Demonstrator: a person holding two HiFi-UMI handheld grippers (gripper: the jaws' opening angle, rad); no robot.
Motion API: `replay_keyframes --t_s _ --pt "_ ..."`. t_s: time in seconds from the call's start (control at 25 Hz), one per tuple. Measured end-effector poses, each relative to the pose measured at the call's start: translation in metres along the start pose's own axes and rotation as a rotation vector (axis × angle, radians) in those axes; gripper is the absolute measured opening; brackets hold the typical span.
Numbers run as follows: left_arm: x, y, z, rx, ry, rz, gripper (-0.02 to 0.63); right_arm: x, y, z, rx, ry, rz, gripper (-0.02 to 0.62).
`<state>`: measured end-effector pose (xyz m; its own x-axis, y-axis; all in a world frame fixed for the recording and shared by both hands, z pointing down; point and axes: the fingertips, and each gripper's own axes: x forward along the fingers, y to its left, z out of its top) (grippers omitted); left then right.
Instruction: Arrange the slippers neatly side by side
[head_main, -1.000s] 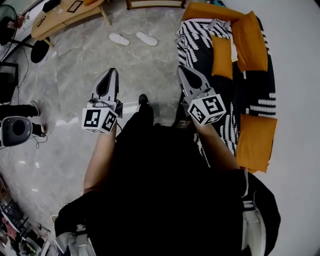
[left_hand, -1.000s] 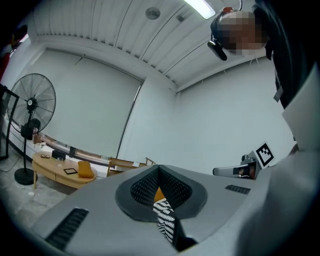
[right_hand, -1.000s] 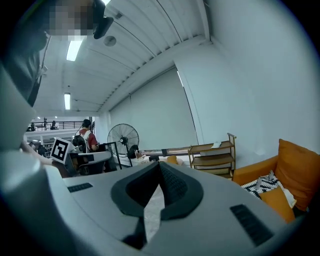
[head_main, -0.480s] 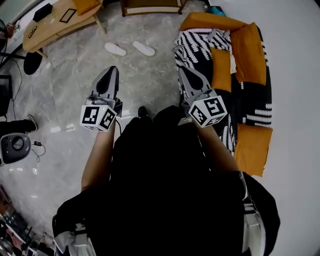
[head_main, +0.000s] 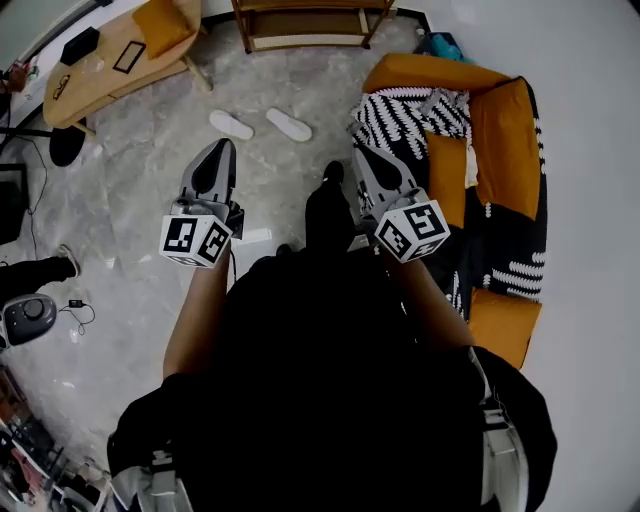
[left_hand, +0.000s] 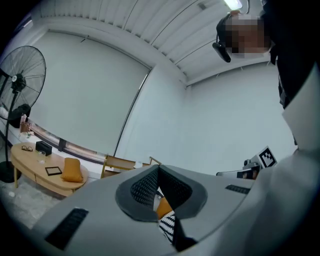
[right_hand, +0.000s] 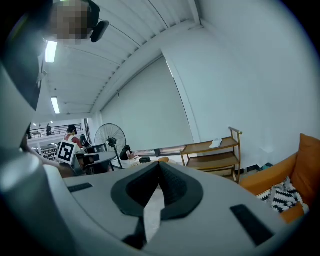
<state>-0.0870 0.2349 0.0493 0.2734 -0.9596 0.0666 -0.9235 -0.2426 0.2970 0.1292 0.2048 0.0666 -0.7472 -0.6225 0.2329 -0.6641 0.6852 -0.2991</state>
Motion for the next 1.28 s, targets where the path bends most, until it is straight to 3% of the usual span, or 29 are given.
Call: replay_keyframes --t_s 0.44,0.68,0.88,1.04,1.16,1.28 --pt "0.146 0.037 0.017 -0.009 0.080 0.173 0.015 0.120 -0.136 0.055 0.101 0.045 0.160 0.032" --pt "0.194 0.077 0.018 0.029 0.089 0.211 0.015 0.183 -0.168 0.032 0.159 0.087 0.197 0.032" --pt "0.220 0.132 -0.023 0.107 0.167 0.162 0.015 0.240 -0.177 -0.011 0.257 0.135 0.115 0.032" --pt "0.233 0.184 -0.083 0.063 0.221 0.105 0.015 0.278 -0.179 -0.058 0.313 0.182 0.032 0.032" --pt "0.240 0.223 -0.126 0.038 0.268 0.063 0.015 0.301 -0.197 -0.106 0.398 0.199 -0.107 0.032" --pt "0.244 0.256 -0.157 0.067 0.301 0.015 0.015 0.323 -0.211 -0.169 0.543 0.227 -0.235 0.032"
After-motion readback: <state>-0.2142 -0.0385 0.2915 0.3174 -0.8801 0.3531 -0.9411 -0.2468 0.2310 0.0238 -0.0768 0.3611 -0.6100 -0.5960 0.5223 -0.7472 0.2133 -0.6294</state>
